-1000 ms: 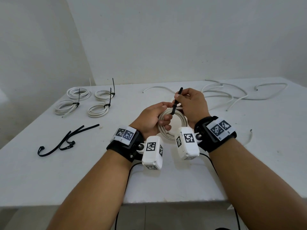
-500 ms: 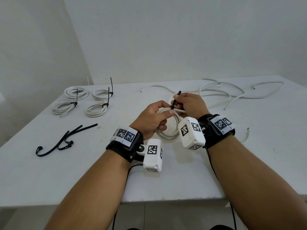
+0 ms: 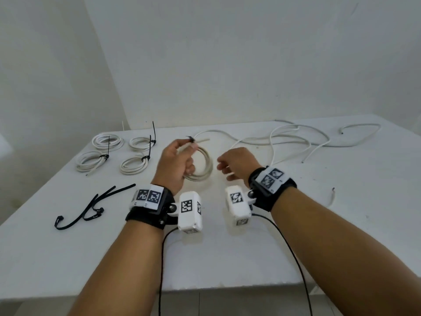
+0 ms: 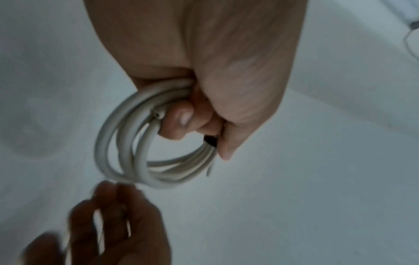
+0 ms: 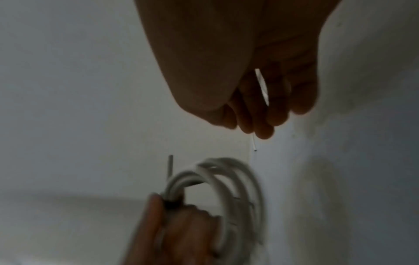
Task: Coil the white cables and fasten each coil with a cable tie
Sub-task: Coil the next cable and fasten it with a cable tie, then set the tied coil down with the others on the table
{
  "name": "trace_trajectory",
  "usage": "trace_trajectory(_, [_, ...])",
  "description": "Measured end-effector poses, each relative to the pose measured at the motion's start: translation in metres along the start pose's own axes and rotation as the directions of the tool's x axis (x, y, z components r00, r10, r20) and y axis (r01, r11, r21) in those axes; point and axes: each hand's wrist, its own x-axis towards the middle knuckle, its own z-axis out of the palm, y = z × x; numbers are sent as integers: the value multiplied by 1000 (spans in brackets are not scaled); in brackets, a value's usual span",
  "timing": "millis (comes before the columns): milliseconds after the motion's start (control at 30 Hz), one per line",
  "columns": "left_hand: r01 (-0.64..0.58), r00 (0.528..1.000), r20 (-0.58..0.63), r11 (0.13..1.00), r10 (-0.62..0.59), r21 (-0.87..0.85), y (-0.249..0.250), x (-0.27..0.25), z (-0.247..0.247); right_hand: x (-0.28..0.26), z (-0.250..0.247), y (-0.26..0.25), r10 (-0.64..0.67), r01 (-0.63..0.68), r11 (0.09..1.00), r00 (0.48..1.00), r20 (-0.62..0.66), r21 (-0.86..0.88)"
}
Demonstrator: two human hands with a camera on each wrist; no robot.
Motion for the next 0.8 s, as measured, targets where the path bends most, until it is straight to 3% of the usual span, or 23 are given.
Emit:
trace_trajectory(33, [-14, 997, -76, 1000, 13, -10, 3, 6, -6, 3, 5, 3, -42, 48, 958, 999, 27, -283])
trace_trajectory(67, [-19, 990, -139, 1000, 16, -21, 5, 13, -12, 7, 10, 5, -75, 93, 857, 996, 56, -506])
trace_trajectory(133, [-39, 977, -208, 999, 37, -5, 7, 25, -21, 11, 19, 7, -73, 106, 703, 994, 77, -704])
trace_trajectory(200, [-70, 971, -218, 990, 95, 119, 8, 33, -27, 12, 27, 7, -54, 88, 590, 996, 69, -802])
trace_trajectory(267, [-79, 969, -205, 959, 138, 274, 7, 42, -32, 14, 32, 8, -22, 70, 515, 997, 69, -854])
trace_trajectory(333, [-81, 976, -151, 906, 157, 416, 8, 54, -38, 15, 32, 9, 21, 57, 507, 997, 79, -860])
trace_trajectory(467, [-29, 995, -45, 668, 93, 744, 12, 78, -44, 13, 29, 15, 121, 29, 475, 988, 97, -879])
trace_trajectory(667, [58, 998, -65, 384, 6, 921, 4, 119, -55, 18, 31, 24, 162, 46, 433, 978, 128, -900])
trace_trajectory(800, [105, 994, -106, 260, -12, 960, -9, 141, -62, 20, 33, 27, 165, 56, 436, 976, 140, -898])
